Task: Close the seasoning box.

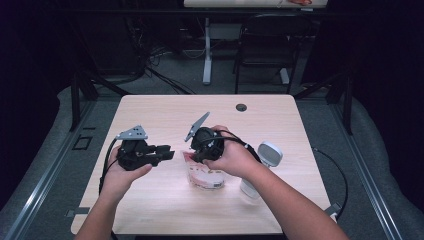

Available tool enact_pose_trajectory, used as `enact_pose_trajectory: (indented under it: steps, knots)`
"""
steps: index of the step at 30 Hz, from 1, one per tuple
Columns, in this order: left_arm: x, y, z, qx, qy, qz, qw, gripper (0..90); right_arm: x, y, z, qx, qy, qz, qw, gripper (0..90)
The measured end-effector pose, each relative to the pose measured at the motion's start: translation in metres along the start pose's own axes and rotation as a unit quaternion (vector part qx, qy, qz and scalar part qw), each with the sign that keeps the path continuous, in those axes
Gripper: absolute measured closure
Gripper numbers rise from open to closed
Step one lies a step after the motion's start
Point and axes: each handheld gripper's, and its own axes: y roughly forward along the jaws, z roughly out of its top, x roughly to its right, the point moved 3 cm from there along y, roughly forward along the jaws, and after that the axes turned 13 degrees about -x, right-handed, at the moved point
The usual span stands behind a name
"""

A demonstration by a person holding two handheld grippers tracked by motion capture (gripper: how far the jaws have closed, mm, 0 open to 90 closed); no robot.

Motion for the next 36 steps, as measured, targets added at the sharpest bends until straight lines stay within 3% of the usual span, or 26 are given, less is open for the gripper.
enact_pose_trajectory:
  steps: [6,36]
  knots:
    - [-0.0003,0.0004,-0.0001,-0.001,0.0,0.0,1.0,69.0,-0.0003,-0.0002,-0.0001,-0.002,-0.006,-0.001,1.0,89.5]
    - [0.0006,0.0016,0.0,0.0,0.003,-0.004,1.0,67.6,-0.0013,-0.0035,-0.0039,0.004,-0.014,-0.007,0.9999,90.0]
